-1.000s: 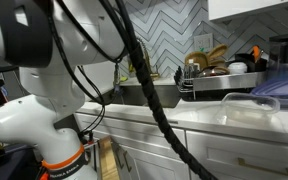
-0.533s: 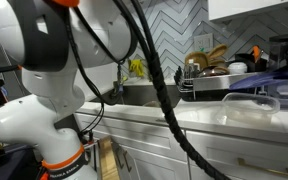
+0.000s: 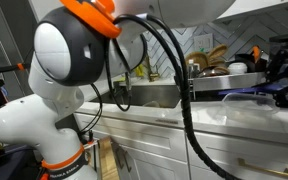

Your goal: Put the blue lid on the lunchbox and then put the lunchbox in the drying rack

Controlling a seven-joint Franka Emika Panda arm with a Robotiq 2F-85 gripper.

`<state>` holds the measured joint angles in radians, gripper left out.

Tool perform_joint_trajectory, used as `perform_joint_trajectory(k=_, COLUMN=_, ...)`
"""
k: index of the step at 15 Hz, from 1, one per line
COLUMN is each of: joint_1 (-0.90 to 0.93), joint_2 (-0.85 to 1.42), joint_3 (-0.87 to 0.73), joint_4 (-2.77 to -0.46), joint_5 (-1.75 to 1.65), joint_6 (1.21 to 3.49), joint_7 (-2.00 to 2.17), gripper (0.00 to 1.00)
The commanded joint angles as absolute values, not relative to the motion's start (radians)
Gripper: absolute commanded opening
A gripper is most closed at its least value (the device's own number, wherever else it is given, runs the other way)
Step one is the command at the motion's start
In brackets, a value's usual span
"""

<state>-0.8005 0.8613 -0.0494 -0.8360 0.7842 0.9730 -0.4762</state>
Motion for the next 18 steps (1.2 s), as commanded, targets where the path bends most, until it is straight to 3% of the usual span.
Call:
perform_joint_trajectory(k=1, joint_1=-0.789, joint_2=0.922, joint_3=-0.036, joint_4=-0.769, joint_5=0.765, joint_6=0.948, joint_7=-0.53, gripper=0.02)
perform_joint_trajectory(k=8, joint_1=-0.766, joint_2=0.982, joint_3=-0.03, joint_4=-0.672, joint_5=0.757, joint_6=0.979, joint_7=-0.539, gripper=0.02)
perform_joint_trajectory(k=9, joint_1=-0.765, joint_2=0.952, joint_3=-0.029, joint_4=-0.73, joint_5=0.751, joint_6=0.974, joint_7=-0.565, gripper=0.07)
perform_joint_trajectory(k=12, joint_1=-0.763, joint_2=0.958, joint_3=-0.03, joint_4=-0.709, joint_5=0.752, joint_6=0.977, joint_7=-0.56, gripper=0.07)
perform_joint_trajectory(k=13, joint_1=-0.762, joint_2=0.969, joint_3=-0.032, joint_4=-0.693, joint_5=0.74, joint_6=0.96, joint_7=-0.56, gripper=0.02)
perform_joint_trajectory(k=18, joint_1=-0.747, joint_2=0.972, joint_3=-0.037, joint_4=-0.667, joint_5=0.725, joint_6=1.01, joint_7=-0.61, gripper=0.02)
